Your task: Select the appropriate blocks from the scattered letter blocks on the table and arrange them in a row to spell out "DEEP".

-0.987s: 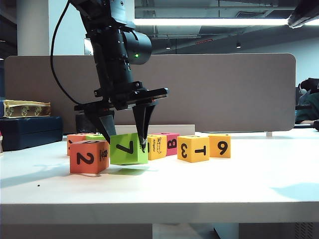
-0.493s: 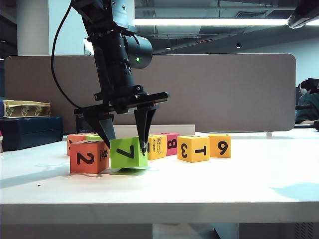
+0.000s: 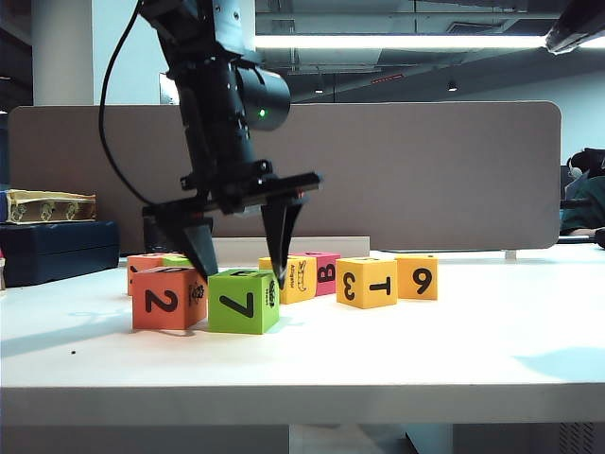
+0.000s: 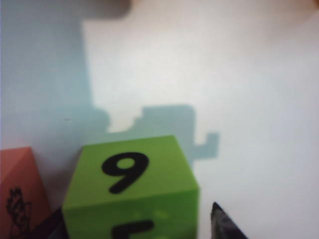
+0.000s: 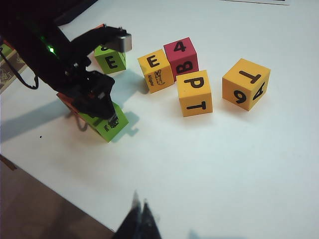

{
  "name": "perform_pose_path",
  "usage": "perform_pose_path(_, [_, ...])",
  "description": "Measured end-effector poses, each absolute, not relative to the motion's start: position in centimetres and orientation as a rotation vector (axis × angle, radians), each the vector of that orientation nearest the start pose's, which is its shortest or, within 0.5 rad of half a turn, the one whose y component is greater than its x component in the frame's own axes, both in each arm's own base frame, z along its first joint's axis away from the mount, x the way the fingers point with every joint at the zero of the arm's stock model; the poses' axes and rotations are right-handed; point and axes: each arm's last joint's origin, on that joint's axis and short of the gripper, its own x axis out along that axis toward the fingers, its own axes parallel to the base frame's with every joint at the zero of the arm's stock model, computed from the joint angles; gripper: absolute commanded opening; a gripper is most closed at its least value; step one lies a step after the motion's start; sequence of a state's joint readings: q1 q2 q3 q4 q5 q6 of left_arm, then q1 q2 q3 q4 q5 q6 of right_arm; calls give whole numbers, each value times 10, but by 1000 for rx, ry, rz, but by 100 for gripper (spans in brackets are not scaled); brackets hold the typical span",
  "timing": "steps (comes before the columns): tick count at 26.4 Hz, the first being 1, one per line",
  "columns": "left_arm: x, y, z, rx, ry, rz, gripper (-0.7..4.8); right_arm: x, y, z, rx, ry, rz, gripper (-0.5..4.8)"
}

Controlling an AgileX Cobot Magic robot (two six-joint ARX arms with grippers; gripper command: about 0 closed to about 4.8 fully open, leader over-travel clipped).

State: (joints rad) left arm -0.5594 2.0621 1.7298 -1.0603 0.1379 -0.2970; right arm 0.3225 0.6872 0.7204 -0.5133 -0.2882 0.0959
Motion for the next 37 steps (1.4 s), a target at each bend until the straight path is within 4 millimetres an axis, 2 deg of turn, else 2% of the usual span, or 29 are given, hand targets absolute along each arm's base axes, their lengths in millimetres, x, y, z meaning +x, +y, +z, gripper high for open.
perform_pose_path(6, [353, -226, 253, 57, 1397, -398, 344, 133, 53, 295, 83, 515, 575, -5])
perform_pose_path(9, [361, -229, 277, 110, 1251, -414, 344, 133, 53, 295, 83, 515, 575, -6])
perform_pose_path(11, [364, -229, 279, 158, 1200, -427, 344, 133, 53, 295, 82, 515, 575, -6])
perform_pose_path(17, [377, -235, 271, 380, 1066, -540, 360, 133, 53, 295, 83, 516, 575, -5])
perform_pose_path(20, [383, -239, 259, 469, 1045, -596, 467, 133, 53, 295, 83, 515, 575, -6])
perform_pose_path(21, [384, -240, 256, 487, 1041, -607, 479, 133, 53, 295, 83, 516, 575, -6])
perform_pose_path(27, [400, -243, 230, 529, 1026, -626, 479, 133, 53, 295, 83, 516, 575, -6])
perform_pose_path(32, [412, -243, 234, 500, 919, -607, 479, 133, 53, 295, 83, 515, 575, -6])
perform_pose_path(37, [416, -243, 223, 504, 932, -598, 479, 133, 53, 295, 83, 515, 575, -6])
